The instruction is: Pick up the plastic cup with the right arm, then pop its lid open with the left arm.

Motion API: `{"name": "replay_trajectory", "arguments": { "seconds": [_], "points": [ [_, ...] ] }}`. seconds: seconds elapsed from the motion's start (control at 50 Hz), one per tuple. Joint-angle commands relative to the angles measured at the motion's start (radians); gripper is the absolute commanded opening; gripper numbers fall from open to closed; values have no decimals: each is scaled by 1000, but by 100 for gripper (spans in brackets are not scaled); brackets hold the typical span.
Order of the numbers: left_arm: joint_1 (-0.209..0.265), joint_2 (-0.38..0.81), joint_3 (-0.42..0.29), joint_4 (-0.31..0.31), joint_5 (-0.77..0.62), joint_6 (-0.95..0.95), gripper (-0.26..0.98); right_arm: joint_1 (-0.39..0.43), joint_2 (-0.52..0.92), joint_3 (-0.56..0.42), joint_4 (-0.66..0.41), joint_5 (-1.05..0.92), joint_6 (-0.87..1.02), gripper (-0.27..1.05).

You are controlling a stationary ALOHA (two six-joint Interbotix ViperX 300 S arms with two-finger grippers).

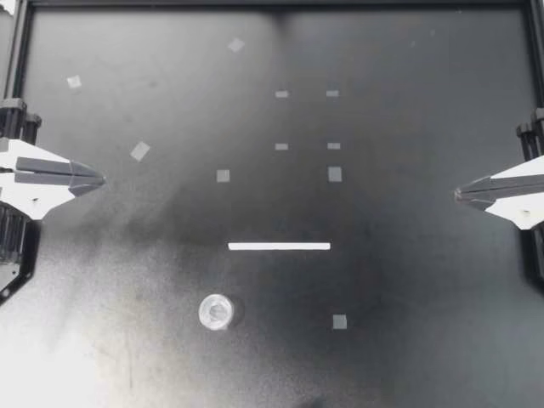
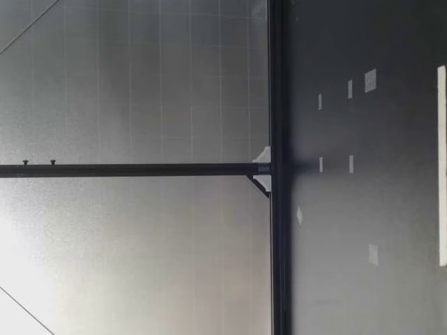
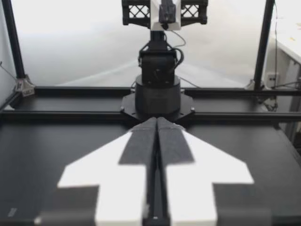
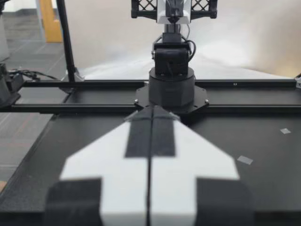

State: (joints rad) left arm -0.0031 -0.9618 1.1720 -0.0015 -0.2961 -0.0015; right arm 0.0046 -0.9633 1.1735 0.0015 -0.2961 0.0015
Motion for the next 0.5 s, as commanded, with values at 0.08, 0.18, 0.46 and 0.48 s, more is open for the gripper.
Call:
{"name": "replay_trajectory", "arguments": {
  "seconds": [0.08,0.18,0.46,0.48],
  "points": [
    [-6,17,89,-38,-12,-46,-9,3,32,63,-2,2,-2,-13],
    [-6,37,103,-69,14,-97,-9,8,101,100,0,-25,18,-14],
    [-146,370,-163,-72,341,-130,-9,181,669,-71,-2,-276,146,0],
    [-149,393,-170,-74,344,-132,-9,183,710,-81,-2,-301,155,3]
  ]
}}
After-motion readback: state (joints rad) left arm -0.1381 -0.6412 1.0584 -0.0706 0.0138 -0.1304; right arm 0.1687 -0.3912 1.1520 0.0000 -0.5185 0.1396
